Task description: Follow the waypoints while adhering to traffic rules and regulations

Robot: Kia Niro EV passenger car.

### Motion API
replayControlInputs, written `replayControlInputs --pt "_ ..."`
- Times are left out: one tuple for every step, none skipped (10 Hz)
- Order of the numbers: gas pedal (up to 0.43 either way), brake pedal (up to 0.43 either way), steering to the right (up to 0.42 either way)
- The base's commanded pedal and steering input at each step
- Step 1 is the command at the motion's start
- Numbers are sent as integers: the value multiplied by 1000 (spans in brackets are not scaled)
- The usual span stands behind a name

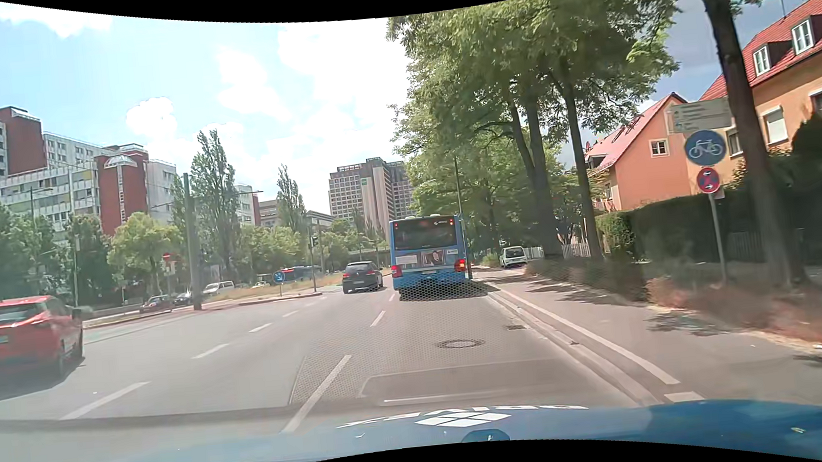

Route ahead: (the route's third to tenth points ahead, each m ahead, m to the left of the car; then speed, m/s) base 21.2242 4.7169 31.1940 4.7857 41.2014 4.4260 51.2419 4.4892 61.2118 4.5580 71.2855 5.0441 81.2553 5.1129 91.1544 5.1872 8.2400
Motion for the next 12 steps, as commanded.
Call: replayControlInputs --pt "118 0 -42" --pt "118 0 -43" --pt "130 0 -44" --pt "130 0 -50" --pt "138 0 -56" --pt "150 0 -66" --pt "150 0 -75" --pt "150 0 -84" --pt "177 0 -87" --pt "189 0 -86" --pt "189 0 -80" --pt "189 0 -78"
